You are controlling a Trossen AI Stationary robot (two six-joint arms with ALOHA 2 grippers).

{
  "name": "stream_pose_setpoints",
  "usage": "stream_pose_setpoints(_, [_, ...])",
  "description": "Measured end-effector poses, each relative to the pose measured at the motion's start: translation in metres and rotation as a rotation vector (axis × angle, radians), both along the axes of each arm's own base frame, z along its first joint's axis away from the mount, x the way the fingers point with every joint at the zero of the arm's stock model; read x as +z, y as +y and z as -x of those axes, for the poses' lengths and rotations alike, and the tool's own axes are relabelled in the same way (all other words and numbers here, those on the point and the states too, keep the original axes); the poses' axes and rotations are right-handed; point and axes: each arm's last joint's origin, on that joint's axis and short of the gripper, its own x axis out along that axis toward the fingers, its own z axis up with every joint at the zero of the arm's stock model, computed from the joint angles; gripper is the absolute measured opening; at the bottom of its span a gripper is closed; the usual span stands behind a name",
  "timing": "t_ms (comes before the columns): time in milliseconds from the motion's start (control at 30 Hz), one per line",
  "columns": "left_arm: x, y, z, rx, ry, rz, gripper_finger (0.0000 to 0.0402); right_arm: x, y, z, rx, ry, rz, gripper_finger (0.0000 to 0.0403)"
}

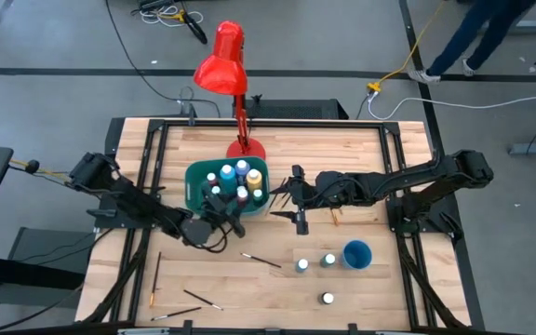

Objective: Pick & Place Paint Supplies
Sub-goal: Put the small red paint bottle into the green bin

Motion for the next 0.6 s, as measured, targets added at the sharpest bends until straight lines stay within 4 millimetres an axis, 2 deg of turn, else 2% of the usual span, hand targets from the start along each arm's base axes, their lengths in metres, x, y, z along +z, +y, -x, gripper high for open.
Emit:
stream_pose_setpoints(133, [-0.009,-0.009,-0.012,0.108,0.036,-0.03,0.0161,0.0,0.0,0.0,-0.006,0.003,-0.021,0.0267])
stream_pose_setpoints(267, [-0.022,-0.016,-0.012,0.263,-0.036,-0.049,0.0156,-0.001,0.0,0.0,-0.006,0.015,-0.02,0.0267])
stream_pose_setpoints(600, [-0.05,-0.012,-0.015,0.296,-0.065,-0.027,0.0159,-0.002,0.0,0.001,-0.007,0.02,-0.022,0.0267])
